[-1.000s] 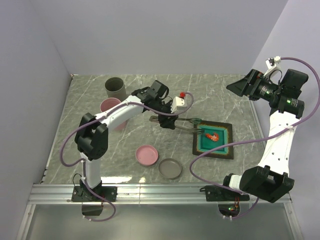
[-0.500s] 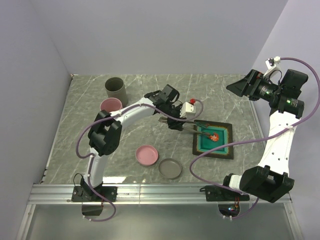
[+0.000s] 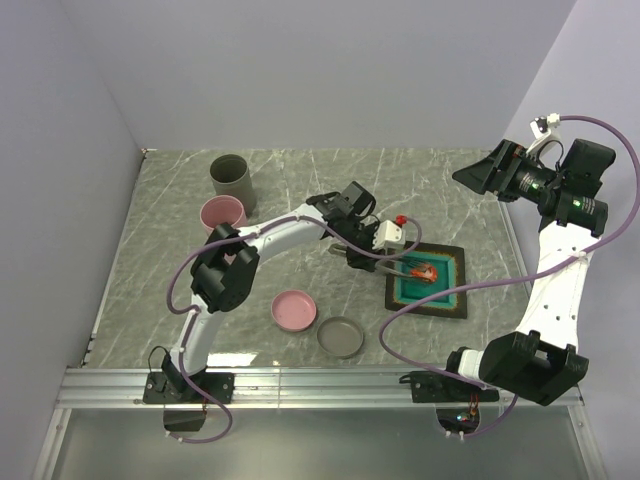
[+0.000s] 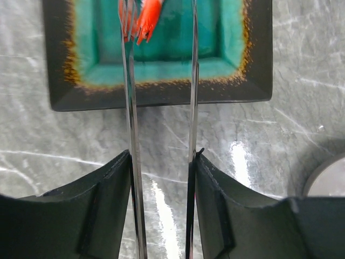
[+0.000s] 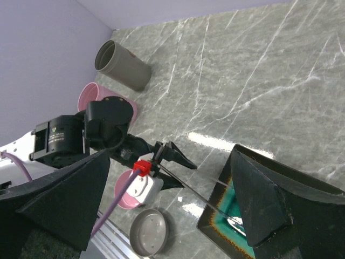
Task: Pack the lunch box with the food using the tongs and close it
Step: Pick up the food using the clamp
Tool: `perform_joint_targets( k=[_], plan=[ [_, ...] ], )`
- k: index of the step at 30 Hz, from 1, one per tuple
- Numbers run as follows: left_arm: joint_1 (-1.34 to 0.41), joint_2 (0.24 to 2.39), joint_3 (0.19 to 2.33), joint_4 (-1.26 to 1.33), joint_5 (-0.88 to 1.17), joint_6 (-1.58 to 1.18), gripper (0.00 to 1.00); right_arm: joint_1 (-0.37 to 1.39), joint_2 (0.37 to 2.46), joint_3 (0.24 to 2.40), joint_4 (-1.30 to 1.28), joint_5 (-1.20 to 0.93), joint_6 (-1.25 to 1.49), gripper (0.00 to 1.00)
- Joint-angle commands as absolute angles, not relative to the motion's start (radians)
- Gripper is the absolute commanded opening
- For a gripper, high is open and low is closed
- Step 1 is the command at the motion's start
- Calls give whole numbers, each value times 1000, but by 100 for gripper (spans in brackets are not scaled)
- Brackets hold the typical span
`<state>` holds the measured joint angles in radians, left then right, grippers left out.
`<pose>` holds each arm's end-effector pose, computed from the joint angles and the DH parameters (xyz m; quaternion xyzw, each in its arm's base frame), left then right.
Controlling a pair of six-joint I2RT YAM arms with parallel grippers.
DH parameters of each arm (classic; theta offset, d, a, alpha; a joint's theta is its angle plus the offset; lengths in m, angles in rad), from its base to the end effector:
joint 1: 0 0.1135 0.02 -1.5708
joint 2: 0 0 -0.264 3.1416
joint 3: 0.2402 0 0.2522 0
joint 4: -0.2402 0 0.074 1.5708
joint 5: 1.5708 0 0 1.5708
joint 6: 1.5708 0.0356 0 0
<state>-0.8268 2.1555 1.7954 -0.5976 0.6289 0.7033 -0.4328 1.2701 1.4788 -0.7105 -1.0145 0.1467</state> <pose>0.3064 -0.3639 0.2194 0.6952 0.5894 -0.3120 0.2682 0.2400 -0.0776 0.4305 -0.0222 0.7915 0.3503 0.5003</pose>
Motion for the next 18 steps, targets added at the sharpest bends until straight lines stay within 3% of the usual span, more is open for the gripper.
perform_joint_targets(
  k=[1,13,18],
  plan=[
    [-834,2154,1819,-629,626,762,52,-440,1253,1474,-684,-1026,135,100],
    [-834,2112,1772,-601,569,755,52,-442,1250,1471,-686,-1025,130,100],
    [-834,2103,1758,-600,551,750,45,-442,1247,1460,-680,-1026,135,100]
  ],
)
